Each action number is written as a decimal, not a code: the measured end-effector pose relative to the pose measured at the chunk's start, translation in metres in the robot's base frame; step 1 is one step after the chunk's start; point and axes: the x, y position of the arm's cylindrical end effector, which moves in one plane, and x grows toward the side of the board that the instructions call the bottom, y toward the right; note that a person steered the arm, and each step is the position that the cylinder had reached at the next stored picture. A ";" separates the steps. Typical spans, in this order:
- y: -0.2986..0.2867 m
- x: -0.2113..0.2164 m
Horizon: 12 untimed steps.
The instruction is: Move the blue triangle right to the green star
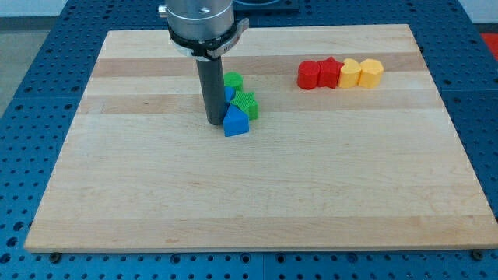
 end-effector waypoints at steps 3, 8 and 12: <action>0.052 0.000; 0.033 0.036; 0.095 0.034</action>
